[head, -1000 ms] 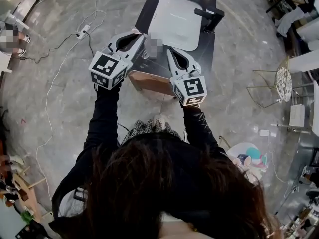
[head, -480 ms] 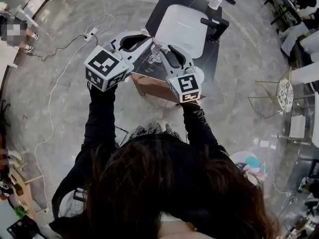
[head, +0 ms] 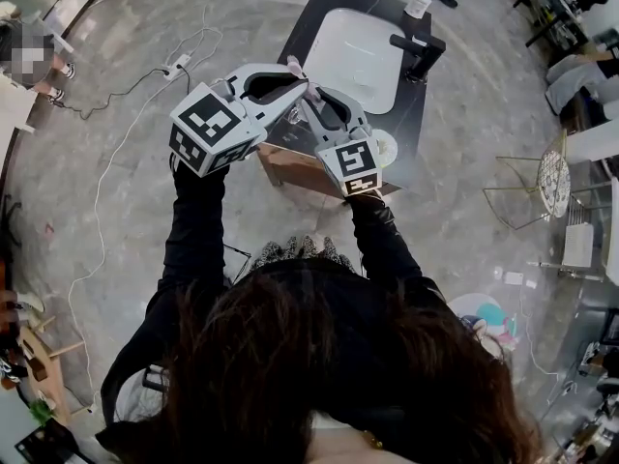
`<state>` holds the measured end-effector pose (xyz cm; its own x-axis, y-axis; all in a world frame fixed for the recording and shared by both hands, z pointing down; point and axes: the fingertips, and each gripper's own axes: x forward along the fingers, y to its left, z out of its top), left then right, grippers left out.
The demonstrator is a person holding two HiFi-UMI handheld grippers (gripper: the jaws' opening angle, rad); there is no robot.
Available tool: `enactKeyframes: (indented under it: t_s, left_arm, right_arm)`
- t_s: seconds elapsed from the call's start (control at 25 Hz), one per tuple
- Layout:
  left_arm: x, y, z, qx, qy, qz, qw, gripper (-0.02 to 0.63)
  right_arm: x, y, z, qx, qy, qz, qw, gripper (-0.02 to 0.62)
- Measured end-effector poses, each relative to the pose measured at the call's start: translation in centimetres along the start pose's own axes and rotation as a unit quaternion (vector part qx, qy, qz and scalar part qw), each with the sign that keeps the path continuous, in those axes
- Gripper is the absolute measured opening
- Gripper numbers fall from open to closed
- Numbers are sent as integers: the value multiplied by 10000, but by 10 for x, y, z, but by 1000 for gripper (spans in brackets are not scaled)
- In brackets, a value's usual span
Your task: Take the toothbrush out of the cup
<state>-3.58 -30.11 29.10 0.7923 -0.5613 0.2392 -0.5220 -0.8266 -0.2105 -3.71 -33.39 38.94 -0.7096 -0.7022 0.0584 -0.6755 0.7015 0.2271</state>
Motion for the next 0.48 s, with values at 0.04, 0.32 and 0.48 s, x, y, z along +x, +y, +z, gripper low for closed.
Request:
enactKeyframes:
  t_s: [0.04,0.32,0.48]
  left_arm:
    - [0,-1,0,-32,-7,-24,10000,26]
    - [1,2,0,-114,0,-82,9999,27]
    - [2,2,3,161,-151,32,9998,28]
  right_arm:
    - [0,0,-1,-5,10,-8,10000,107]
    - [2,1,-2,-120,99,-57,9999,69]
    - [3,2,-2,-72,84,-35,9999,63]
